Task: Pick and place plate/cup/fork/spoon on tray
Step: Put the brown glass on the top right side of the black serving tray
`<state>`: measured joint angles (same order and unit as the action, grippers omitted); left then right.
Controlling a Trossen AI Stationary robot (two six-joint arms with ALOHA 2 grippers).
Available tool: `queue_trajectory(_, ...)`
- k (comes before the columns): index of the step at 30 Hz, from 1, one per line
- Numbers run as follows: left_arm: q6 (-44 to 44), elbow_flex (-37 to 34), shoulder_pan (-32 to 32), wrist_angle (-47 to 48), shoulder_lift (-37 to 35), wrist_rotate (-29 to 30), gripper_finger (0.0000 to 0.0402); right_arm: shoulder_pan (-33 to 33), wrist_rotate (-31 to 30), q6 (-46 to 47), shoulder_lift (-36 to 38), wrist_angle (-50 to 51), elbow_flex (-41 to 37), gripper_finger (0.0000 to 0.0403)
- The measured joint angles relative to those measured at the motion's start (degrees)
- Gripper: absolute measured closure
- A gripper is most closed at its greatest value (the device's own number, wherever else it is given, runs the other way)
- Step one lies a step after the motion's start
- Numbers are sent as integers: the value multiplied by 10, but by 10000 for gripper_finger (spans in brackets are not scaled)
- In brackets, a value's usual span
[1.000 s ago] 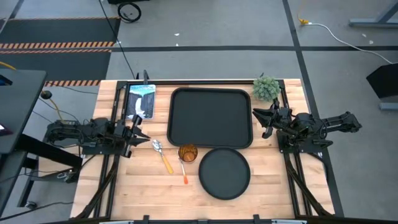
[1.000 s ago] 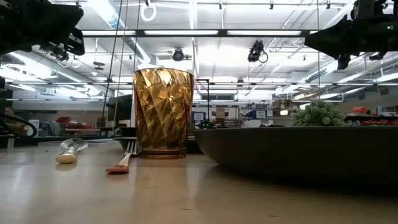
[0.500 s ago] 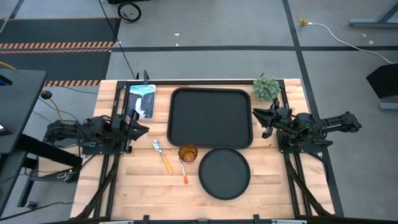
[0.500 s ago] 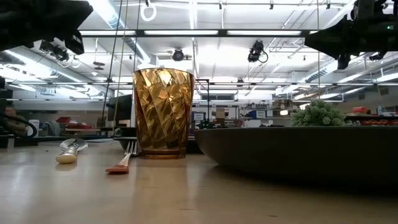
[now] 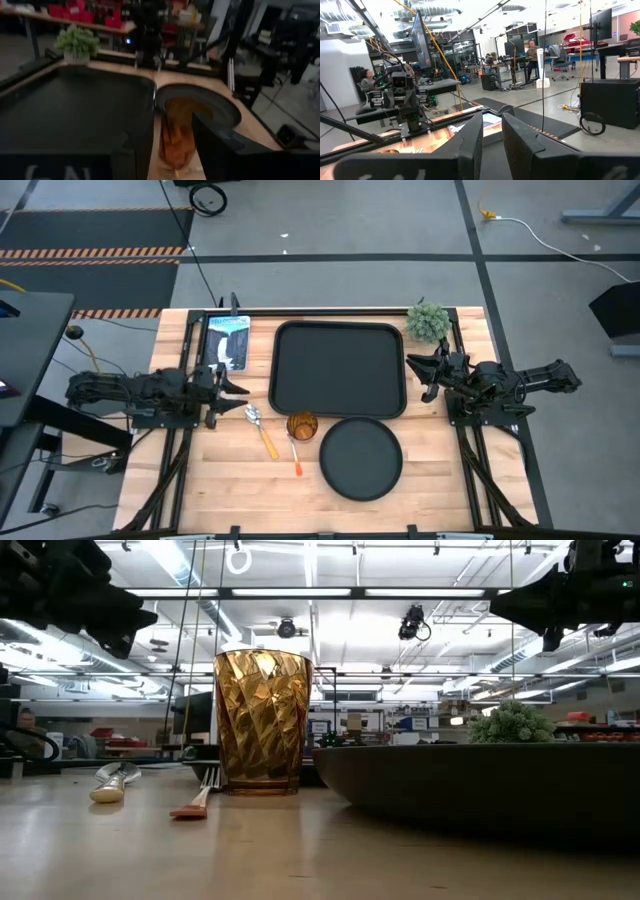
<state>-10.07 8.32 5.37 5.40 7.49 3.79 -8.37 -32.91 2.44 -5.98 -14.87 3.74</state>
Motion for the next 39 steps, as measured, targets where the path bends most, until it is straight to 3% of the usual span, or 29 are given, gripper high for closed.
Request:
queue_trajectory(10, -53, 50, 0, 98, 18, -6, 257, 0, 0, 0, 0, 0, 0, 325)
queue_trajectory(15, -80, 64, 0, 100, 67, -5, 257, 0, 0, 0, 0, 0, 0, 325)
queue_trajectory(26, -104, 144, 0, 78, 297, -4, 252, 0, 0, 0, 0, 0, 0, 325)
queue_trajectory(34, -107, 254, -9, 72, 457, -9, 198, 0, 0, 0, 0, 0, 0, 325)
queue_trajectory(39, -104, 341, -36, 96, 579, -42, 190, 0, 0, 0, 0, 0, 0, 325)
